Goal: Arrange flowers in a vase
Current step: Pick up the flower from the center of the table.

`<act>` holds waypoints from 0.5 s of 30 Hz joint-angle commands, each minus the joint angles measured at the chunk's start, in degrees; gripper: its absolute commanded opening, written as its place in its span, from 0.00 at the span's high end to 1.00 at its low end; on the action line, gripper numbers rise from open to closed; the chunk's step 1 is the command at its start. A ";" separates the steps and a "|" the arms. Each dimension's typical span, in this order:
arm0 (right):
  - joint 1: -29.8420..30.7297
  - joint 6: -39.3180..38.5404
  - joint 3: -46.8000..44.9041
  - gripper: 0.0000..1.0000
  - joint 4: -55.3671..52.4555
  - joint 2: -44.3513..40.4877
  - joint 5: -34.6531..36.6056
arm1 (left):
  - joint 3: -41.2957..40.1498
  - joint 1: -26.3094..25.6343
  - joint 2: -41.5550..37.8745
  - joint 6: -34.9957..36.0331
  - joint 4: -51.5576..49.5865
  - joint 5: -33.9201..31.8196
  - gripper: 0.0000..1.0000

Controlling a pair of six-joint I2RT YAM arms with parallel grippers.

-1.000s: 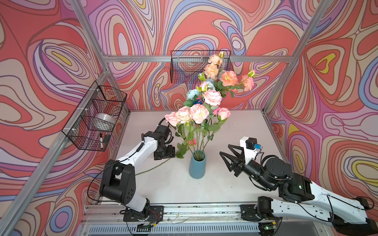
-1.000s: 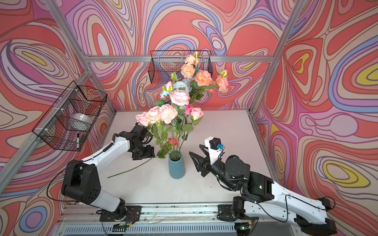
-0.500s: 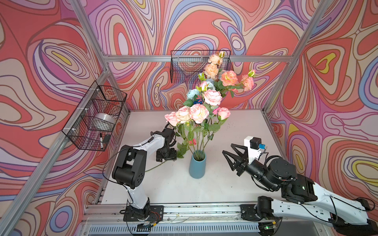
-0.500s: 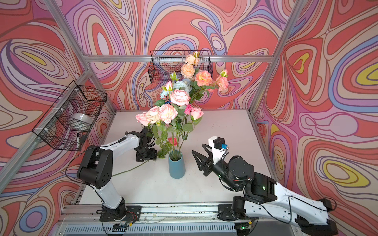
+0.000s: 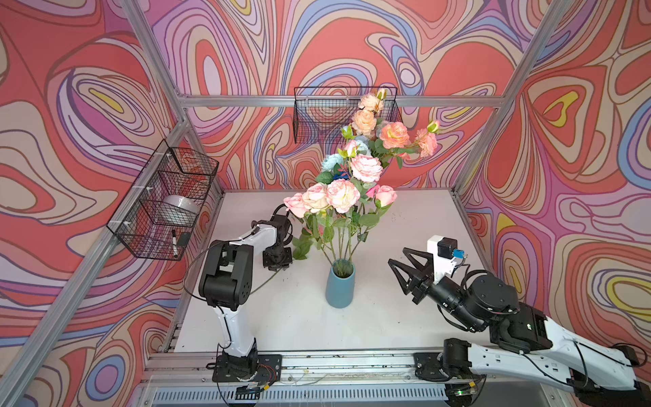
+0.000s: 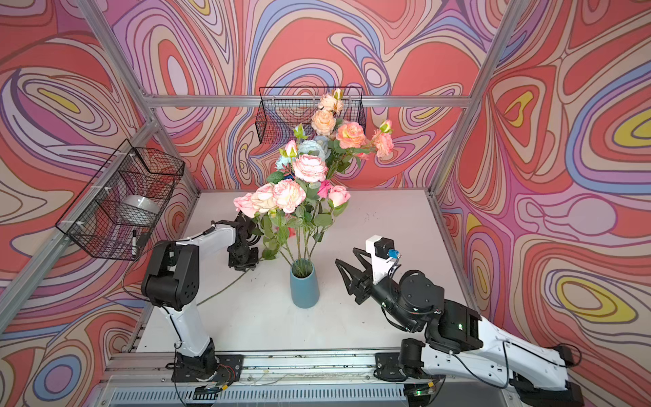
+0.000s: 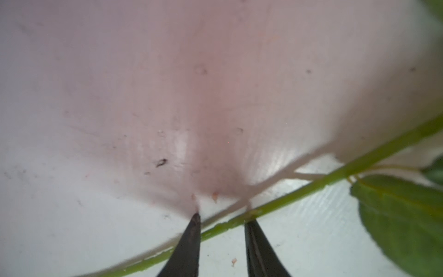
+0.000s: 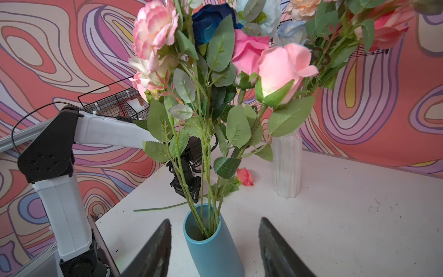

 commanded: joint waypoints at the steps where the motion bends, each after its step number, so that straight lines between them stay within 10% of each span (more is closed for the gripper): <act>1: 0.18 -0.07 -0.85 0.40 -0.34 -0.47 1.20 | -0.47 1.87 0.44 -0.39 0.22 0.66 0.83; 15: 0.10 0.04 -0.76 0.41 -0.13 -0.28 1.53 | -0.15 3.78 0.55 -1.21 1.68 2.82 1.00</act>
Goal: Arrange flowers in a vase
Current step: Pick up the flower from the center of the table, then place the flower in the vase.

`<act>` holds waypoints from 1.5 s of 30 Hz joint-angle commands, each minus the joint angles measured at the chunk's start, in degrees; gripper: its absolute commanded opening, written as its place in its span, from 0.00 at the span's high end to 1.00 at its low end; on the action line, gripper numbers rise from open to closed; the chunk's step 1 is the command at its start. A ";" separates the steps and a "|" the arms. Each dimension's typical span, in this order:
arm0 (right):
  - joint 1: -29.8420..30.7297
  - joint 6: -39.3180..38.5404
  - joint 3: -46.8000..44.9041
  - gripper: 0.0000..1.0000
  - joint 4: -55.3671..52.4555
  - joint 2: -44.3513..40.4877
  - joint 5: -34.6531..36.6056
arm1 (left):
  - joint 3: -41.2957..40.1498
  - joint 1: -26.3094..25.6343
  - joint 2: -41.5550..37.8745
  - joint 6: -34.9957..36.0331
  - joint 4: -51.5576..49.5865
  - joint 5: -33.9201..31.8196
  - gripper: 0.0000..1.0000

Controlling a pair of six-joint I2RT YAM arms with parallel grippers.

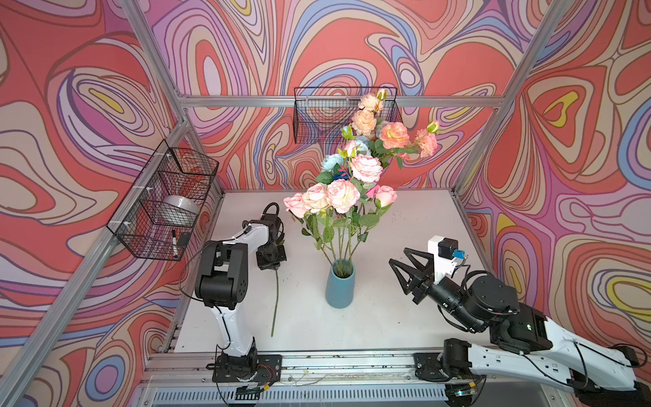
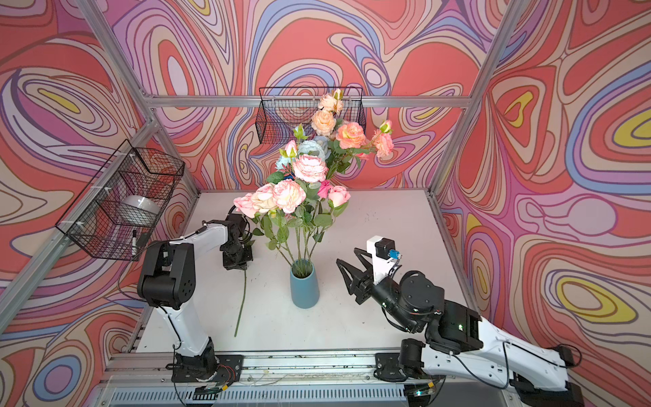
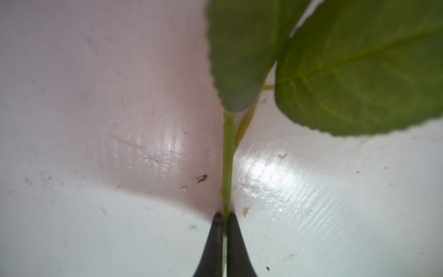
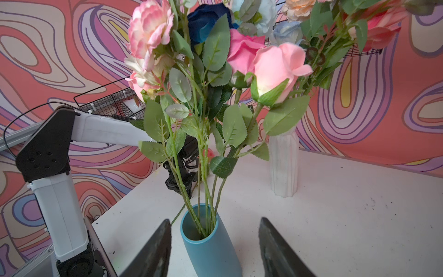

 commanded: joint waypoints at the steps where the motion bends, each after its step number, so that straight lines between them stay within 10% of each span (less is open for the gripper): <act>1: 0.16 0.13 -0.37 0.41 -0.17 -0.18 0.83 | -0.61 0.15 -1.36 -0.59 1.66 -0.05 1.00; 14: 0.18 -0.20 1.26 0.41 -0.15 0.61 0.58 | -7.36 0.06 -33.14 -5.78 4.49 -4.64 1.00; 29: 0.18 -3.46 8.20 0.39 1.00 5.95 -7.68 | 4.53 -0.54 -60.95 -7.13 -1.73 -0.12 1.00; 40: 0.60 -6.73 28.35 0.33 -5.44 27.24 -29.54 | 15.45 -0.64 -68.67 -7.54 4.77 21.67 1.00; 45: 3.85 -8.42 40.22 0.33 -6.15 40.11 -28.30 | 13.06 -2.08 -69.79 -9.13 12.94 32.67 1.00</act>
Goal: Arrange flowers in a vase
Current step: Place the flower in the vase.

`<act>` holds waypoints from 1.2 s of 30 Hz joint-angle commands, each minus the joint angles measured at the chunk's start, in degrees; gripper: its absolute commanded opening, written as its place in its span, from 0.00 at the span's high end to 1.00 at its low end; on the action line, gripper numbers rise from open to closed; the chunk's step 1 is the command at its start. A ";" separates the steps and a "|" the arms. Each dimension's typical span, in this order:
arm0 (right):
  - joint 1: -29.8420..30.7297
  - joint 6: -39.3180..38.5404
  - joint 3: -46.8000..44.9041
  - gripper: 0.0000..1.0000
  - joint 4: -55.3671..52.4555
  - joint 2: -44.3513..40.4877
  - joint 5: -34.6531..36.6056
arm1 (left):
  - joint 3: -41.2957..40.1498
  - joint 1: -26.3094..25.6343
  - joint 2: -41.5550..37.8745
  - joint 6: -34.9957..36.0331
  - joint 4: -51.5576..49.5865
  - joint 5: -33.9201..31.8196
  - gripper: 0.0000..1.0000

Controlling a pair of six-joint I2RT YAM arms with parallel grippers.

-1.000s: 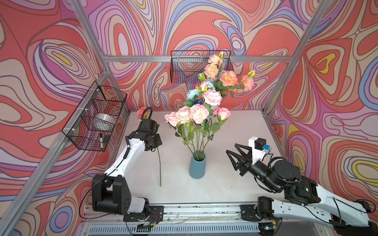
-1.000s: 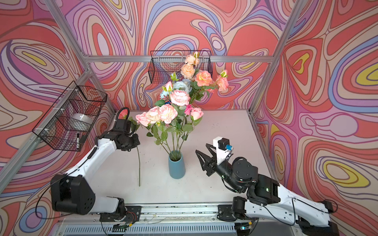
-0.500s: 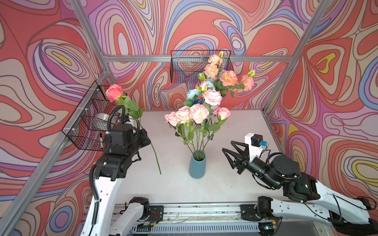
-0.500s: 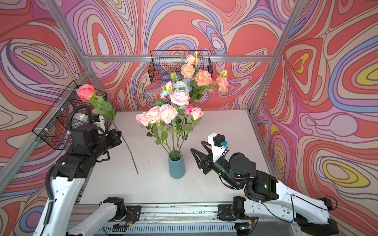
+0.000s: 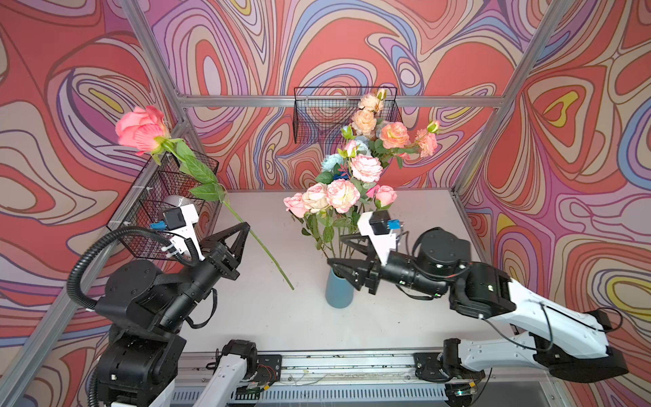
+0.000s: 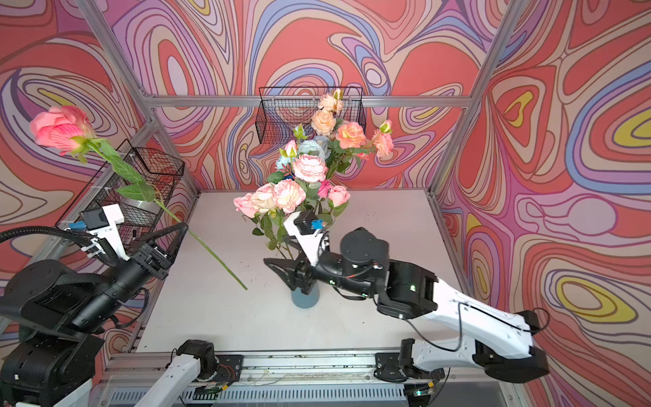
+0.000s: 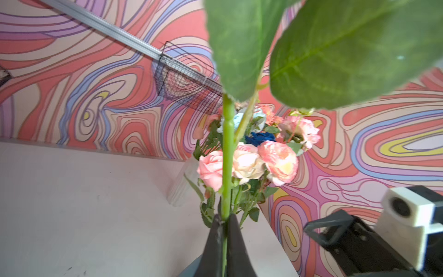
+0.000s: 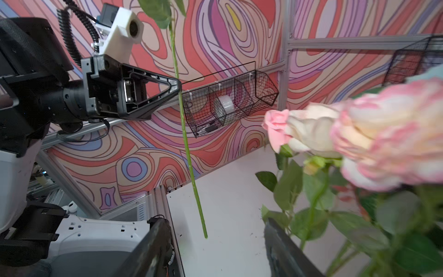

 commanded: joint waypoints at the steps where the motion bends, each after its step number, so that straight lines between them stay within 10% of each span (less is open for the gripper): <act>1: 1.89 -2.25 6.77 0.33 -2.58 6.51 -2.02 | -2.19 -0.75 -0.35 -1.83 8.54 12.33 1.00; 12: 2.27 -1.63 16.85 0.33 -1.75 14.63 -2.07 | -8.13 -1.33 -0.93 -4.98 20.69 28.78 1.00; 20: 2.21 -1.55 15.73 0.87 -0.28 13.48 -3.49 | -9.52 -1.54 0.31 -8.79 26.00 32.27 0.98; 25: 2.32 -1.31 11.19 1.00 3.46 10.24 -2.49 | -10.75 -1.58 0.25 -10.48 26.92 28.86 0.19; 29: 2.36 -2.89 1.94 1.00 11.42 2.51 3.59 | -12.38 -1.51 -1.41 -10.52 26.29 22.44 0.01; 36: 2.33 -9.67 -13.86 1.00 28.21 -9.15 11.31 | -22.66 -1.59 -10.01 -7.62 27.58 5.22 0.00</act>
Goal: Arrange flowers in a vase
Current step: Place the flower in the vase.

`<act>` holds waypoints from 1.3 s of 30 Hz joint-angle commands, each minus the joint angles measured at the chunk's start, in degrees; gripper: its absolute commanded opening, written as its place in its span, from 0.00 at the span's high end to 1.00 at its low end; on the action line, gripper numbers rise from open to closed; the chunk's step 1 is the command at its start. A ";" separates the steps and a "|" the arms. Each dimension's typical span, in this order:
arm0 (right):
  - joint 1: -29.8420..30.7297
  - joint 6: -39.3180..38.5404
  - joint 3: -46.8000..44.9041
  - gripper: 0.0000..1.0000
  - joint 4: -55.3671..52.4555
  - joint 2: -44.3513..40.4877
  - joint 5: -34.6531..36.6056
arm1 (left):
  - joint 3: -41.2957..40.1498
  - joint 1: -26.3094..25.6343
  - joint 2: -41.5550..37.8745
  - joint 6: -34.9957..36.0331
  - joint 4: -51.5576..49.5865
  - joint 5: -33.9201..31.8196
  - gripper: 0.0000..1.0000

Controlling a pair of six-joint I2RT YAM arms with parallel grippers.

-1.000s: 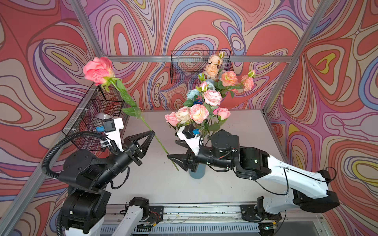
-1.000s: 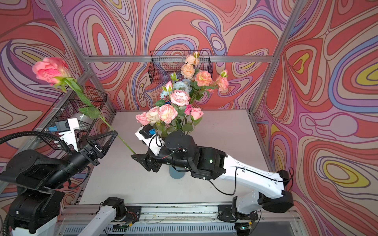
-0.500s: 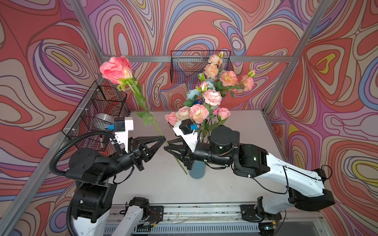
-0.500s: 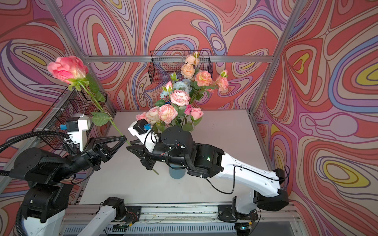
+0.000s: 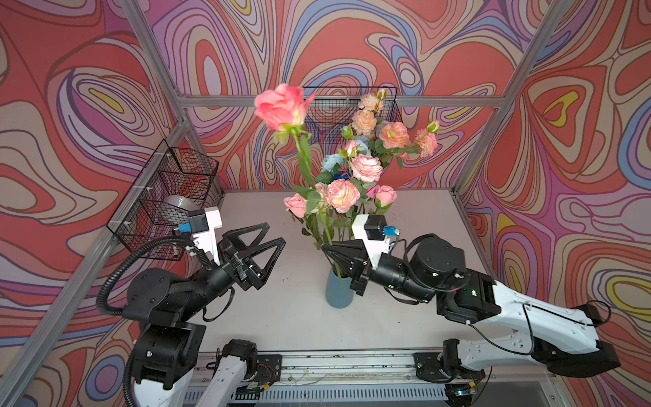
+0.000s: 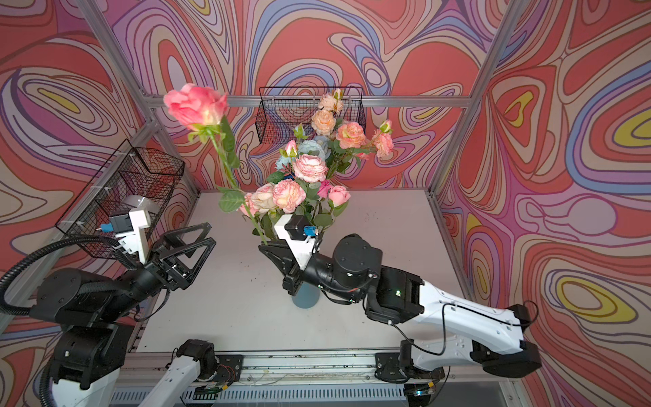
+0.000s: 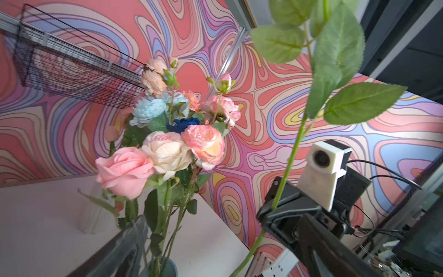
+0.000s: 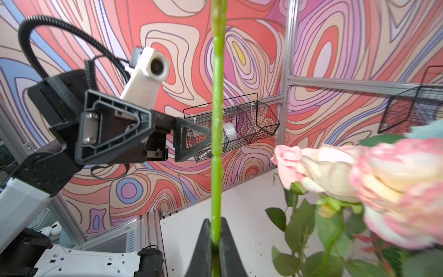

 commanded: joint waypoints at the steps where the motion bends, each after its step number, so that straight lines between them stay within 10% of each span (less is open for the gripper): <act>1: -0.09 -5.27 -5.62 1.00 13.11 -3.57 5.10 | -5.02 -0.19 -3.35 0.41 3.68 -9.12 0.00; 22: -0.29 -16.72 -26.42 1.00 39.82 -3.68 14.84 | -10.25 -0.16 -0.88 -2.44 3.85 -9.10 0.00; 34: -2.36 -5.95 -35.05 1.00 38.44 -2.38 17.85 | -12.52 -0.19 0.23 -3.64 5.90 -8.76 0.00; 39: -2.32 2.25 -38.56 0.52 32.14 -7.43 17.67 | -13.70 -0.19 0.59 -3.83 6.41 -8.92 0.00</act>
